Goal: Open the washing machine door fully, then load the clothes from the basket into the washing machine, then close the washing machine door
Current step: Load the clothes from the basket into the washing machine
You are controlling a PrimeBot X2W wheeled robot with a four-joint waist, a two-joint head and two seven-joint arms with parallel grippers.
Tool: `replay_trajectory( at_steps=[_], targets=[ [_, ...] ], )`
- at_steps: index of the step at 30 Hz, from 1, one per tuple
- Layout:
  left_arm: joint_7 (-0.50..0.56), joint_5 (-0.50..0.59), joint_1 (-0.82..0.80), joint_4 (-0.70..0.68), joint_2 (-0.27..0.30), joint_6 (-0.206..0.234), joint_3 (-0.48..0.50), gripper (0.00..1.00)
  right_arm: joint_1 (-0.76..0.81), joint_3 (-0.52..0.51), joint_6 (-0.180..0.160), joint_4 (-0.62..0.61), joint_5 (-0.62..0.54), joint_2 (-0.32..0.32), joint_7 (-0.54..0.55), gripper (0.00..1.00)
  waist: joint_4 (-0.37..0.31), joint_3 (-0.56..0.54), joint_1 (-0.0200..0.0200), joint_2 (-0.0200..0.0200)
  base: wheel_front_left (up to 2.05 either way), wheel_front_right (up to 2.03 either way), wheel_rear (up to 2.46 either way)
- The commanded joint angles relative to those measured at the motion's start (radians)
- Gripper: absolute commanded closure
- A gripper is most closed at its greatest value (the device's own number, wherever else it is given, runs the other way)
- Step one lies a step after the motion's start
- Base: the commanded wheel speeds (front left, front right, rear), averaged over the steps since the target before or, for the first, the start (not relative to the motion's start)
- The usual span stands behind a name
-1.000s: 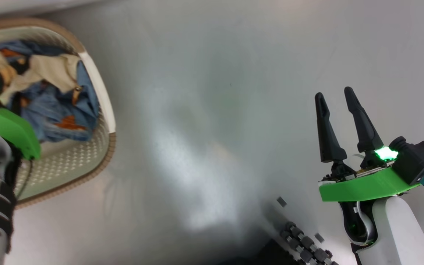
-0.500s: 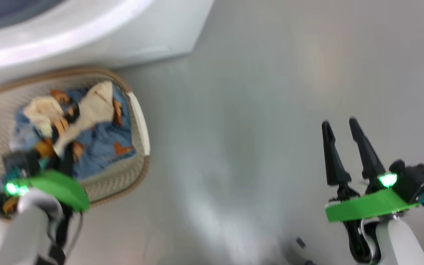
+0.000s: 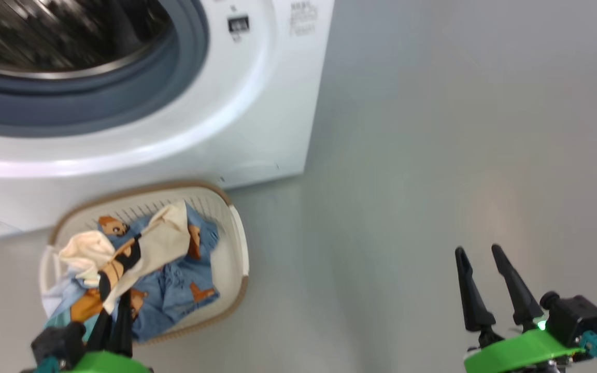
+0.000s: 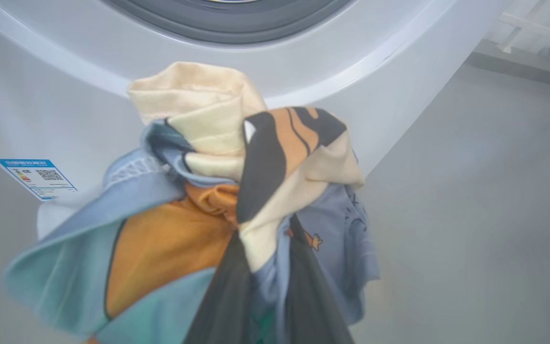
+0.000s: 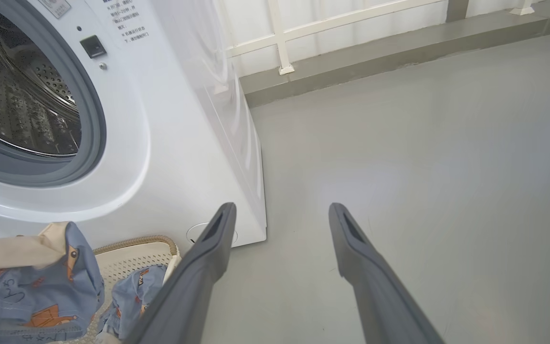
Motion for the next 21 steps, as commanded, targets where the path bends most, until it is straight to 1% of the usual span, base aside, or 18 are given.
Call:
replay_trajectory(
  at_steps=[1,7,8,14,18,21],
  targets=[
    [-0.011,0.011,0.039,-0.068,0.004,0.015,0.043,1.0,0.027,0.022,0.009,-0.017,-0.017,-0.012,-0.005,0.0,0.059,-0.143,0.0002,0.0,0.0,0.0,0.0],
    [-0.011,0.012,0.168,-0.195,-0.013,0.053,0.033,1.0,0.08,0.022,0.009,-0.006,-0.034,-0.031,-0.005,0.0,0.081,-0.242,0.0002,0.0,0.0,0.0,0.0],
    [-0.011,0.012,0.168,-0.195,-0.013,0.053,0.033,1.0,0.08,0.022,0.009,-0.006,-0.034,-0.031,-0.005,0.0,0.081,-0.242,0.0002,0.0,0.0,0.0,0.0],
    [-0.011,-0.015,0.273,-0.261,-0.015,0.084,0.008,1.0,0.131,0.022,0.009,0.003,-0.05,-0.051,-0.005,0.0,0.088,-0.332,0.0002,0.0,0.0,0.0,0.0],
    [-0.011,-0.025,0.314,-0.304,-0.016,0.113,-0.008,1.0,0.154,0.019,0.009,0.0,-0.054,-0.059,-0.005,0.0,0.09,-0.362,0.0002,0.0,0.0,0.0,0.0],
    [-0.011,-0.026,0.331,-0.33,-0.016,0.123,-0.008,1.0,0.158,0.022,0.009,-0.001,-0.054,-0.063,-0.005,0.0,0.088,-0.372,0.0002,0.0,0.0,0.0,0.0]
  ],
)
